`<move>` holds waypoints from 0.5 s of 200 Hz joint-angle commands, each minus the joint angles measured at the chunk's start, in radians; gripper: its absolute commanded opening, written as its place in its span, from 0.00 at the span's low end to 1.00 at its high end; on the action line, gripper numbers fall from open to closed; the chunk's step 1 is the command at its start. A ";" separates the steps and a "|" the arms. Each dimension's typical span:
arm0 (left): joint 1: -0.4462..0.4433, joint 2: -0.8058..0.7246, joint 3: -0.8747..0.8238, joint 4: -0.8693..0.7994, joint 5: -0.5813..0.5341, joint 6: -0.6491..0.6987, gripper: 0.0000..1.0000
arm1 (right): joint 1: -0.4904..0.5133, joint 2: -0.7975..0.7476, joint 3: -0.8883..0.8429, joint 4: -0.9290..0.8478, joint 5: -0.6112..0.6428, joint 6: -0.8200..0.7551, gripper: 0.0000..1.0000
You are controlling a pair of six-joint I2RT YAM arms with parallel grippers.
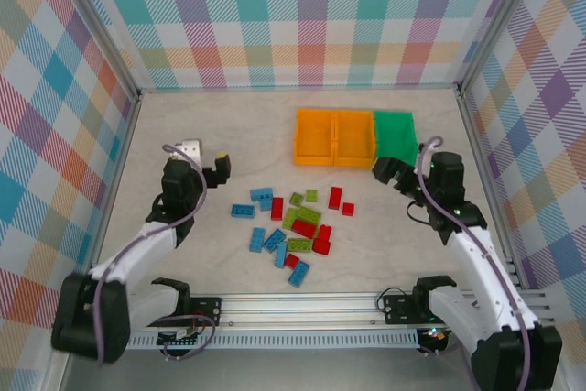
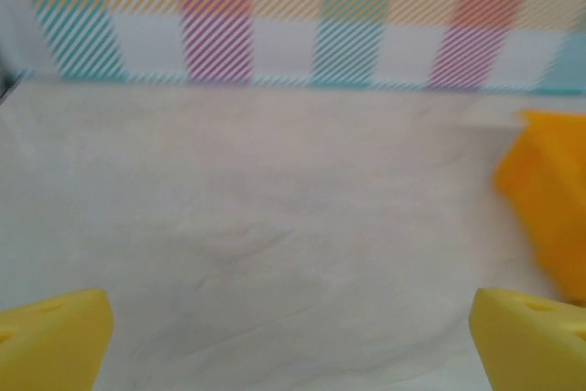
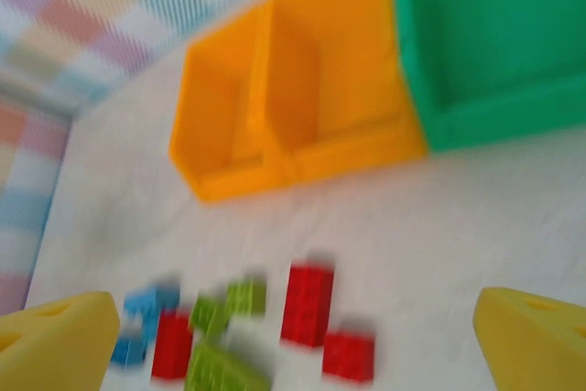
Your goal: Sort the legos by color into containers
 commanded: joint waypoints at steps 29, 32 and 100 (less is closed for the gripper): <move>-0.348 -0.112 0.360 -0.614 0.213 0.144 1.00 | 0.299 0.333 0.262 -0.377 0.102 -0.096 1.00; -0.366 -0.108 0.385 -0.669 0.225 0.155 1.00 | 0.310 0.354 0.268 -0.381 0.119 -0.092 1.00; -0.515 -0.209 0.501 -1.185 0.410 0.644 1.00 | 0.444 0.639 0.341 -0.412 0.379 0.024 1.00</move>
